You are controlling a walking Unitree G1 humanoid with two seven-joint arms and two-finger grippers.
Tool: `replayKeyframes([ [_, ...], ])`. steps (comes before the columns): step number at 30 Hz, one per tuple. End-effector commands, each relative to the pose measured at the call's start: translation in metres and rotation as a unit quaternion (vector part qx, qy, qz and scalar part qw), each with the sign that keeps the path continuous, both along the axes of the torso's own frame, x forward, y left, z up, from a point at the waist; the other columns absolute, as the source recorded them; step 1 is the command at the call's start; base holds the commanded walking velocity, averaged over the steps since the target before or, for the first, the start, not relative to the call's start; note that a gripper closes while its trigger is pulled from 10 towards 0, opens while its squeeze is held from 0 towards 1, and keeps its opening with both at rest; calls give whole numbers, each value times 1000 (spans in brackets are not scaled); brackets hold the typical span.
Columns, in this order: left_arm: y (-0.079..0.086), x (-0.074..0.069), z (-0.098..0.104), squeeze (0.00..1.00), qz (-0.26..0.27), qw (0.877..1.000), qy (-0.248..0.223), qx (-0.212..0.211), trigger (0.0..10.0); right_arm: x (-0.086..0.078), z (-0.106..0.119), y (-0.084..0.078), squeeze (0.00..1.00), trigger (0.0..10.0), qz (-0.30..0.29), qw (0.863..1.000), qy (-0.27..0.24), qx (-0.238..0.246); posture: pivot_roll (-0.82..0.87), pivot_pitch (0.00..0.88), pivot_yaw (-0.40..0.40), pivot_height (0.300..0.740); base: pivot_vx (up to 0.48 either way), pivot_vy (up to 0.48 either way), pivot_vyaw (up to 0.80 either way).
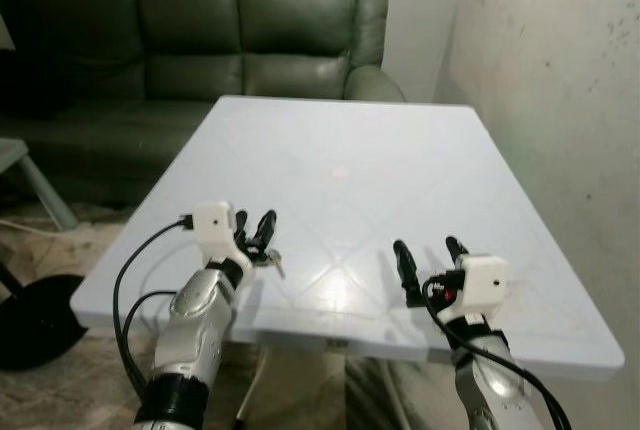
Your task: Hang keys on a hook
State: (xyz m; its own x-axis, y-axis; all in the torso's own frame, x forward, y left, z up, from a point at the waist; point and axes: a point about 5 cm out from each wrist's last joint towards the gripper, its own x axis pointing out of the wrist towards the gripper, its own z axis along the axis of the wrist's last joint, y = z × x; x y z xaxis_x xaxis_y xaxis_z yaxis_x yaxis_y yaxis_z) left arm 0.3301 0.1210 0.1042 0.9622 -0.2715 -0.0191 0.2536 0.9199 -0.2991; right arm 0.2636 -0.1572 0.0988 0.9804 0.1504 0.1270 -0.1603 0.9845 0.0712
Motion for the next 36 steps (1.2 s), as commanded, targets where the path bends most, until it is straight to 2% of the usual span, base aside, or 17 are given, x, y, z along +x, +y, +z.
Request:
replayKeyframes([
  [1,-4,2,3,0,-9,1000,-3,3,10000,1,3,-2,0,10000,-6,1000,-3,7,-32,0,7,740,0,428,0],
  [31,-4,2,2,0,-2,1000,0,0,10000,-1,4,-1,0,10000,4,1000,0,8,-31,0,0,740,0,433,0],
  [36,-3,2,3,0,1,1000,-3,8,10000,0,2,1,0,10000,6,1000,8,7,-30,0,0,740,0,0,0],
])
